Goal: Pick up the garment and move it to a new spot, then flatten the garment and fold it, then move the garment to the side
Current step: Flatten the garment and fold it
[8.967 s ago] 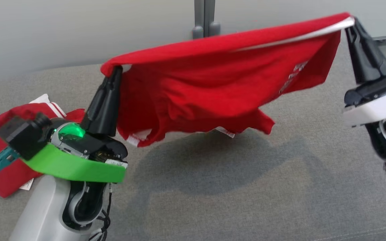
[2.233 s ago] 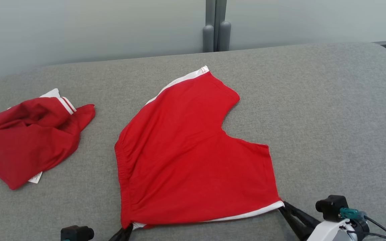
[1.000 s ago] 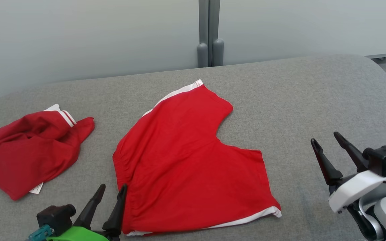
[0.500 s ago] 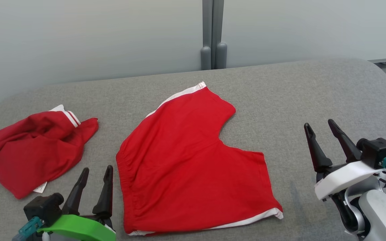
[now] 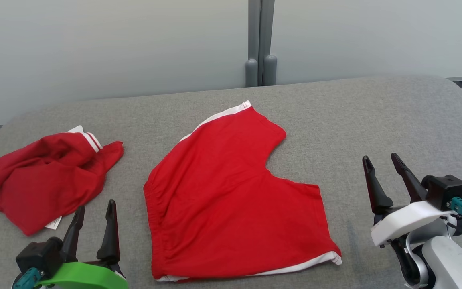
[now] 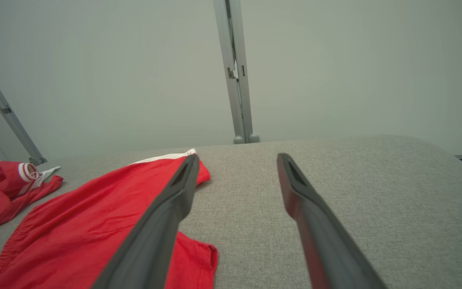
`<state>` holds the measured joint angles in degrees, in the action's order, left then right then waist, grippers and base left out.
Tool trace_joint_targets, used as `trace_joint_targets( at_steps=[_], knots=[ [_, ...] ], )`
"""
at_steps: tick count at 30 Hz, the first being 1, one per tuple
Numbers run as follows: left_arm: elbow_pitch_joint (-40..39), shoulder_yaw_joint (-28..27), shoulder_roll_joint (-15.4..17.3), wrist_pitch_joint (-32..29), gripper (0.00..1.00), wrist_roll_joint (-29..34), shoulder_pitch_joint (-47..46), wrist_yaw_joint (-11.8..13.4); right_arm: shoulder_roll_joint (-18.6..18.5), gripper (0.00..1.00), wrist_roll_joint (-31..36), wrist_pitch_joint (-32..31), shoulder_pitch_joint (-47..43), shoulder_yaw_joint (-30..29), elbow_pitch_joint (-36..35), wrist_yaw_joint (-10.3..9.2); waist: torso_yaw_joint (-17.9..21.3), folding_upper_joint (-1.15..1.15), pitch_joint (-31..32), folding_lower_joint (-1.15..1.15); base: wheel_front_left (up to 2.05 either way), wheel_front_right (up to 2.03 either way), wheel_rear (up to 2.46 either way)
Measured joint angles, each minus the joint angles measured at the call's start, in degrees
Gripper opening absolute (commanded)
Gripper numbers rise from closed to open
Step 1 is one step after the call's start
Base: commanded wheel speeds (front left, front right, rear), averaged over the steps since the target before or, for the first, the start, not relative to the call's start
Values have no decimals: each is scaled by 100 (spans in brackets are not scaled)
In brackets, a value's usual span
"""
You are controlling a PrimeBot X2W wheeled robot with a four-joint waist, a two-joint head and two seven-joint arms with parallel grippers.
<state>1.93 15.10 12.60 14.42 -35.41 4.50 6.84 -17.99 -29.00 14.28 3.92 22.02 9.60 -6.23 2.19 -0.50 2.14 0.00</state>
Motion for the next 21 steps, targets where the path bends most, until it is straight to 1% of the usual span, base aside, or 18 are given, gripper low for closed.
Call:
trace_joint_targets(
  at_steps=[8, 15, 21],
  knots=[
    [-53, -52, -112, 0, 100, 403, 142, 1, 81, 100, 32, 5, -41, -22, 90, -23, -5, 0, -9, 0, 0, 0, 0],
    [-59, -91, -274, 0, 100, 526, 148, 1, 165, 100, 79, 5, -74, -31, 142, -27, -10, 0, -19, 0, 0, 0, 0],
    [-59, -194, -312, 0, 100, 590, 168, 2, 179, 100, 85, 5, -74, -33, 169, -38, -14, 0, -24, 0, 0, 0, 0]
  ],
)
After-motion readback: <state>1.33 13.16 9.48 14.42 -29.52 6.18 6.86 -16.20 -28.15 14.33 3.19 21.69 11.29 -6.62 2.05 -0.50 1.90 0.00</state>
